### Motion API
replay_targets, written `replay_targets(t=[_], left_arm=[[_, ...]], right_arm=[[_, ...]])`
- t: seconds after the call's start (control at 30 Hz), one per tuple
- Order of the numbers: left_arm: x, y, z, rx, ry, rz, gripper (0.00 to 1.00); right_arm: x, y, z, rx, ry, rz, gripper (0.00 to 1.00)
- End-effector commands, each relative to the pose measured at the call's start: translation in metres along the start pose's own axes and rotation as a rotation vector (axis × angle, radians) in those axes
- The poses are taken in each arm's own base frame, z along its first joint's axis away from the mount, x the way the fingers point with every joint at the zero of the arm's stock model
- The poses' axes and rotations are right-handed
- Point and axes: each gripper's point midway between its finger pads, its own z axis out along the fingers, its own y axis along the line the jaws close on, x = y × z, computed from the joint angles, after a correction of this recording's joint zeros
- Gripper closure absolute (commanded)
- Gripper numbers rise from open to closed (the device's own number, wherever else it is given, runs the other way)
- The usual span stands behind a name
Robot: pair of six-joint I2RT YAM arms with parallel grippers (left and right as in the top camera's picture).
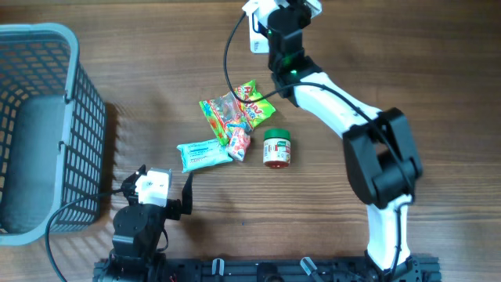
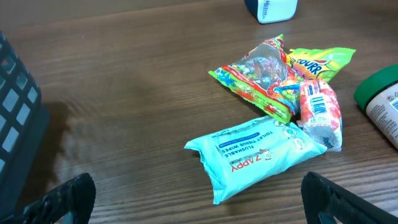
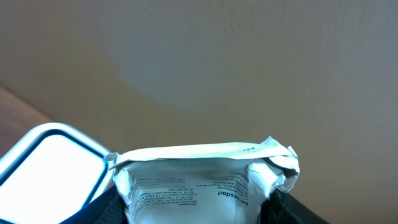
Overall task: Scan the item barcode
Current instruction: 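Hold the tissue pack up to the white scanner box, then move the tissue pack to the table's right edge and release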
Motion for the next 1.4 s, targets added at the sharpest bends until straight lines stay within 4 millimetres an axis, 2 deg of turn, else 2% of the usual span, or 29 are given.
replay_targets(t=[0.0,0.17,0.23,0.33,0.43,0.53,0.63,0.7,0.77,0.87,0.9,0.93,0.97,1.0,1.07,1.1,1.13,1.2,1.27,1.33,1.37], left_arm=[[-0.001,-0.001,-0.001,0.01,-0.004,0.006,0.0],[-0.001,-0.001,-0.001,0.01,-0.004,0.006,0.0],[-0.001,-0.001,-0.001,0.01,-0.004,0.006,0.0],[-0.001,-0.001,-0.001,0.01,-0.004,0.006,0.0],[-0.001,-0.001,-0.001,0.01,-0.004,0.006,0.0],[-0.001,-0.001,-0.001,0.01,-0.004,0.006,0.0],[-0.001,-0.001,-0.001,0.01,-0.004,0.006,0.0],[-0.001,-0.001,-0.001,0.01,-0.004,0.006,0.0],[-0.001,-0.001,-0.001,0.01,-0.004,0.006,0.0],[-0.001,-0.001,-0.001,0.009,-0.004,0.006,0.0],[-0.001,-0.001,-0.001,0.01,-0.004,0.006,0.0],[-0.001,-0.001,-0.001,0.01,-0.004,0.006,0.0],[-0.001,-0.001,-0.001,0.01,-0.004,0.006,0.0],[-0.001,-0.001,-0.001,0.01,-0.004,0.006,0.0],[-0.001,-0.001,-0.001,0.01,-0.004,0.006,0.0],[-0.001,-0.001,-0.001,0.01,-0.004,0.006,0.0],[-0.001,-0.001,-0.001,0.01,-0.004,0.006,0.0],[-0.001,-0.001,-0.001,0.01,-0.004,0.006,0.0],[-0.001,-0.001,-0.001,0.01,-0.004,0.006,0.0],[-0.001,-0.001,-0.001,0.01,-0.004,0.006,0.0],[-0.001,-0.001,-0.001,0.009,-0.004,0.006,0.0]], right_arm=[[-0.023,-0.004,0.009,0.113,-0.019,-0.099,0.4],[-0.033,0.042,0.02,0.07,-0.062,-0.13,0.4],[-0.029,0.065,0.024,0.044,-0.073,-0.164,0.4],[-0.017,0.086,0.029,0.043,-0.075,-0.231,0.4],[-0.013,0.092,0.031,0.043,-0.073,-0.246,0.4],[-0.018,0.09,0.028,0.064,-0.079,-0.278,0.4],[-0.021,0.067,0.025,0.103,-0.035,-0.274,0.41],[-0.024,0.036,0.021,0.148,0.016,-0.252,0.44],[-0.021,-0.023,0.016,0.201,0.104,-0.18,0.44],[0.003,-0.088,0.011,0.227,0.22,-0.105,0.4],[0.016,-0.105,0.01,0.238,0.261,-0.073,0.4],[0.05,-0.138,0.01,0.255,0.355,-0.023,0.4],[0.078,-0.157,0.01,0.266,0.419,0.015,0.4],[0.103,-0.172,0.011,0.283,0.473,0.055,0.4],[0.168,-0.2,0.011,0.299,0.603,0.126,0.4],[0.211,-0.208,0.009,0.275,0.68,0.178,0.4],[0.266,-0.219,0.0,0.259,0.78,0.259,0.4],[0.322,-0.231,-0.013,0.253,0.87,0.354,0.4],[0.398,-0.248,-0.04,0.272,0.973,0.494,0.4],[0.451,-0.254,-0.064,0.285,1.04,0.61,0.4],[0.47,-0.254,-0.074,0.285,1.063,0.654,0.4]])
